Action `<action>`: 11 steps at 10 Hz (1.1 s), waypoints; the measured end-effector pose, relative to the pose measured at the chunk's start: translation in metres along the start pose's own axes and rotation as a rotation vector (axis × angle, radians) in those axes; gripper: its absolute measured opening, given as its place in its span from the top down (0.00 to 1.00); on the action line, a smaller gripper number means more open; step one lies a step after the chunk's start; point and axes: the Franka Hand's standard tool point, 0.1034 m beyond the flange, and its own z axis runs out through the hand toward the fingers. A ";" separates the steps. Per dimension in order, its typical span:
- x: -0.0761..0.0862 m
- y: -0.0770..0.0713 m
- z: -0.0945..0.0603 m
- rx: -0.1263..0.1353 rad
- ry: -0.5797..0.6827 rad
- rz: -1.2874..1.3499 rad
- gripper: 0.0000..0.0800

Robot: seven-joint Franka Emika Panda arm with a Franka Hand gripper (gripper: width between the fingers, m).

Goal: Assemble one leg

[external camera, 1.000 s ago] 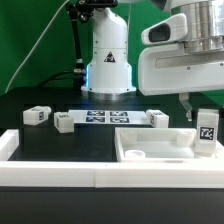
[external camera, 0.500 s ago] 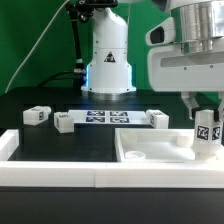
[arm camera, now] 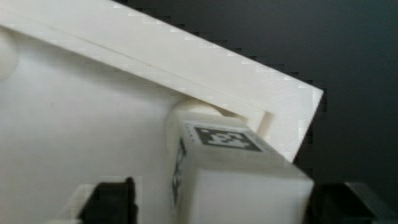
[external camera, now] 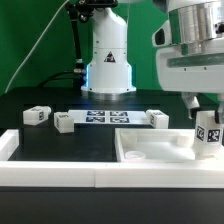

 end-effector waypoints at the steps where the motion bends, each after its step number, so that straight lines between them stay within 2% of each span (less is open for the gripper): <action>1: 0.000 -0.001 0.000 -0.001 -0.001 -0.056 0.29; 2: -0.001 -0.002 0.000 -0.008 0.002 -0.191 0.21; 9: -0.001 -0.003 0.001 -0.073 0.033 -1.051 0.19; 11: 0.001 -0.001 0.001 -0.076 0.027 -1.184 0.19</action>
Offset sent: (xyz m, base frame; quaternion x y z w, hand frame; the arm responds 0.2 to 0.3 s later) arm 0.0067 0.0026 -0.0017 -0.0336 0.0253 -0.3464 0.9372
